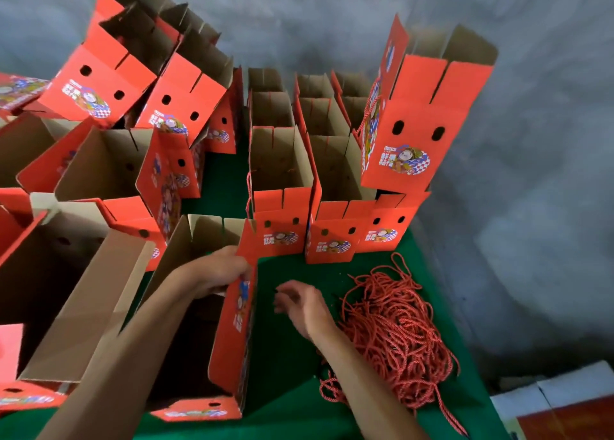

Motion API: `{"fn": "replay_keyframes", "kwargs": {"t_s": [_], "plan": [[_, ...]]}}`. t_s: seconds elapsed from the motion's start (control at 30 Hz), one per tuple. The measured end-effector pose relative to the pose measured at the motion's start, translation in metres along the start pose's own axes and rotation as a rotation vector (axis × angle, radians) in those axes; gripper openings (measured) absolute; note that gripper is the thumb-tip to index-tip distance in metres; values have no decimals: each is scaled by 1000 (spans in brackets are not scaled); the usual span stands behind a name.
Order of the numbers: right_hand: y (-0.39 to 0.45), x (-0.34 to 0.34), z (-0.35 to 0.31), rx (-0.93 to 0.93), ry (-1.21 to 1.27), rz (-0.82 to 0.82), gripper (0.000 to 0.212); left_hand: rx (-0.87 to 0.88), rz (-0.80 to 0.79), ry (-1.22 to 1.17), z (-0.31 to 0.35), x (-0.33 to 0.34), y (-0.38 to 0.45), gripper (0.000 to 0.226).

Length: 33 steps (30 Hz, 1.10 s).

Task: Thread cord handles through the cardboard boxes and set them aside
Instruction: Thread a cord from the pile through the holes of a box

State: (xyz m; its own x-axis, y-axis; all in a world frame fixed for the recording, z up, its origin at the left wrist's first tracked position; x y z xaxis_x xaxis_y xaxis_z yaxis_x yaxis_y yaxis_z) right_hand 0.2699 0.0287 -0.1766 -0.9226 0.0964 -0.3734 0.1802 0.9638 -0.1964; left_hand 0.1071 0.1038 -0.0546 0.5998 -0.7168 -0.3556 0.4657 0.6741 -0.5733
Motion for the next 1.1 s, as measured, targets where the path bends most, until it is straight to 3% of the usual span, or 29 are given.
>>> {"fn": "replay_keyframes", "kwargs": {"t_s": [0.1, 0.17, 0.3, 0.47, 0.57, 0.67, 0.83, 1.0, 1.1], "plan": [[0, 14, -27, -47, 247, -40, 11, -8, -3, -92, -6, -3, -7, 16], [-2, 16, -37, -67, 194, -16, 8, -18, 19, -157, -13, -5, -9, 11], [-4, 19, -42, -35, 133, 59, 11, -6, 42, -209, -27, -9, -4, 22], [-6, 19, -49, -9, -127, 14, 13, 10, 69, -301, -37, -10, -3, 22], [-10, 18, -60, -112, -261, -37, 12, 29, 25, -305, -35, -15, -7, 42], [-13, 16, -71, -217, -382, -87, 9, 38, -42, -278, -35, -19, -9, 47], [-8, 13, -77, -280, -511, -166, 12, 14, -81, -282, -36, -24, -12, 24], [1, 13, -82, -307, -579, -175, 11, -8, -87, -247, -35, -30, -21, 60], [3, 16, -85, -349, -616, -179, 7, 8, -124, -297, -34, -26, -25, 62]]}}
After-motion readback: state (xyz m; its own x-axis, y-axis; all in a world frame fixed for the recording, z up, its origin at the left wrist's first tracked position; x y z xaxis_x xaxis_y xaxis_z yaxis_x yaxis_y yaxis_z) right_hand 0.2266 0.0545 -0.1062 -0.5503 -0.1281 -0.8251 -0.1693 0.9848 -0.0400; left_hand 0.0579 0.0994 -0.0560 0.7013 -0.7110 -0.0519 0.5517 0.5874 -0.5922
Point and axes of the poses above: each hand's wrist, its own y-axis towards the middle knuckle, its own x-axis out of the palm, z = x × y, the point moved 5 cm from there along y, towards the middle knuckle, and after that the axes turned 1 degree about x, right-handed, at the moved point
